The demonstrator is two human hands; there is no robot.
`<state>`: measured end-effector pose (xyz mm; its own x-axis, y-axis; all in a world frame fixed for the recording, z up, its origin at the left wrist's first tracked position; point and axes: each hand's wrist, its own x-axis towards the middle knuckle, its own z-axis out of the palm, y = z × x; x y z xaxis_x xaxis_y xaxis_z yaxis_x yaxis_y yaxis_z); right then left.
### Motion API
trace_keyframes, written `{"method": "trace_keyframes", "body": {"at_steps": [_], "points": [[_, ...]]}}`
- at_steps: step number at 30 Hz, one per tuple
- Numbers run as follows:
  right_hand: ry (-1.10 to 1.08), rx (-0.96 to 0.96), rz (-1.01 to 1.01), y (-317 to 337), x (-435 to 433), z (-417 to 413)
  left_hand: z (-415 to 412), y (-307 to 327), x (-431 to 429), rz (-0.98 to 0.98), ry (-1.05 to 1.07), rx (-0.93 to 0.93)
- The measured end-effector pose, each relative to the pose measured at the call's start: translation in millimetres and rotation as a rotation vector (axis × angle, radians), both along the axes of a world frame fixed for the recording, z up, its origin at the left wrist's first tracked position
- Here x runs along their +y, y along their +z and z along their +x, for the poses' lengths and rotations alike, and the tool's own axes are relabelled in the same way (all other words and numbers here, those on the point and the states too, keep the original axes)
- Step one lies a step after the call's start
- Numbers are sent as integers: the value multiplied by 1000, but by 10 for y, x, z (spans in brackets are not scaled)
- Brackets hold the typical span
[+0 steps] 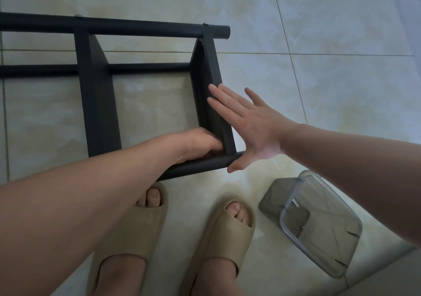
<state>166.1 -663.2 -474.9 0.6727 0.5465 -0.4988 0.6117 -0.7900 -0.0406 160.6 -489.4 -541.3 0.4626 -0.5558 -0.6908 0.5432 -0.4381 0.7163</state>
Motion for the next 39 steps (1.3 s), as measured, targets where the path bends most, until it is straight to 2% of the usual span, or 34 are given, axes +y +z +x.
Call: {"method": "trace_keyframes", "body": {"at_steps": [20,34,39], "points": [[13,0,-40,7,15,6,15,-30,5,31,-2,22],[15,-2,-38,-8,18,-1,10,-102,25,-141,96,116],[16,-2,-34,-14,16,0,15,-111,17,-169,70,214]]}}
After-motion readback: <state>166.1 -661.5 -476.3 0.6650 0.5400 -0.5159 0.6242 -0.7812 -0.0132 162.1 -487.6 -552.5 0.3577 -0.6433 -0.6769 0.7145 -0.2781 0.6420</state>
